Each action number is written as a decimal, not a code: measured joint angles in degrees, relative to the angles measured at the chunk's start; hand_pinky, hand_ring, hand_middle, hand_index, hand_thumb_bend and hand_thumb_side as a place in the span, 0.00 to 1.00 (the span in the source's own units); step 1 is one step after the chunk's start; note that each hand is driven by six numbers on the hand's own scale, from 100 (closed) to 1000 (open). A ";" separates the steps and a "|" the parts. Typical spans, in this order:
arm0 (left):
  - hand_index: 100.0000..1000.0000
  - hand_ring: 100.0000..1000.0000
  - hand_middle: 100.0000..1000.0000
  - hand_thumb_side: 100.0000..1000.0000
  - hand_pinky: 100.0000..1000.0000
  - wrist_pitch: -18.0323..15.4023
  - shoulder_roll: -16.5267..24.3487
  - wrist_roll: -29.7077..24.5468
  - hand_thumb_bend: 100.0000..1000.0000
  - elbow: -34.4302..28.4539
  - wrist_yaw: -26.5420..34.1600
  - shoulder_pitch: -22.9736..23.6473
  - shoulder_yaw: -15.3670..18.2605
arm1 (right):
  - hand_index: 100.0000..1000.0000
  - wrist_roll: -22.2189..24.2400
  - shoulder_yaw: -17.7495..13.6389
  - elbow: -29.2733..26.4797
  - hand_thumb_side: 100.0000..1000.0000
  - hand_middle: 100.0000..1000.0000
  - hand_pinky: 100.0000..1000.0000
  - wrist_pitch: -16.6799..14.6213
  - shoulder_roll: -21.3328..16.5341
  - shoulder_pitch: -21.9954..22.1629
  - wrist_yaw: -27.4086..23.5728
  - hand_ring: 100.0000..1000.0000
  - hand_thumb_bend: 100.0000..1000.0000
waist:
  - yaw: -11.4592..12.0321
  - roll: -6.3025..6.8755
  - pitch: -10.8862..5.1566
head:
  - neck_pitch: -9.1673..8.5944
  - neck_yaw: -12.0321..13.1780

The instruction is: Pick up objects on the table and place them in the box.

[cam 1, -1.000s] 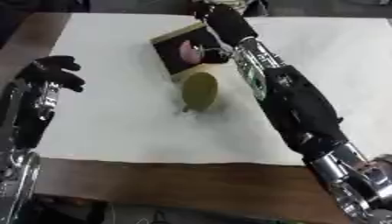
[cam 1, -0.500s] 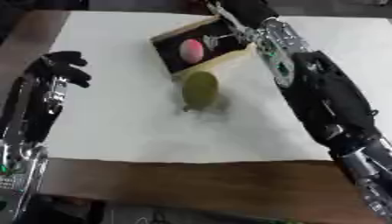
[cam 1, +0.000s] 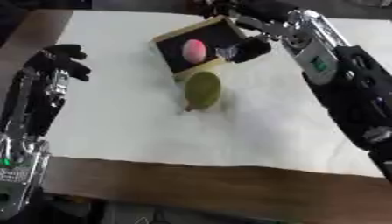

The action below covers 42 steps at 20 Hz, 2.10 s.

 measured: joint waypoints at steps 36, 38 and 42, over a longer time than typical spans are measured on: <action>0.72 0.52 0.56 0.67 0.50 0.09 0.00 0.19 0.00 0.00 -0.39 0.00 0.14 | 0.86 4.84 -1.94 10.97 0.27 0.83 0.86 -3.53 5.19 5.27 9.56 0.84 0.00 | 0.13 0.12 0.01 | 0.00 0.11; 0.72 0.52 0.56 0.67 0.50 0.09 0.00 0.21 0.00 0.00 -0.41 0.00 0.16 | 0.80 4.41 -2.23 11.08 0.15 0.81 0.86 -3.80 5.23 5.22 10.66 0.83 0.00 | 0.13 0.13 0.01 | 0.00 0.11; 0.72 0.51 0.56 0.67 0.50 0.10 0.00 0.23 0.00 0.00 -0.52 0.00 0.17 | 0.58 1.76 -2.48 10.99 0.15 0.76 0.84 -3.76 5.27 5.15 12.30 0.80 0.00 | 0.12 0.16 0.01 | 0.00 0.11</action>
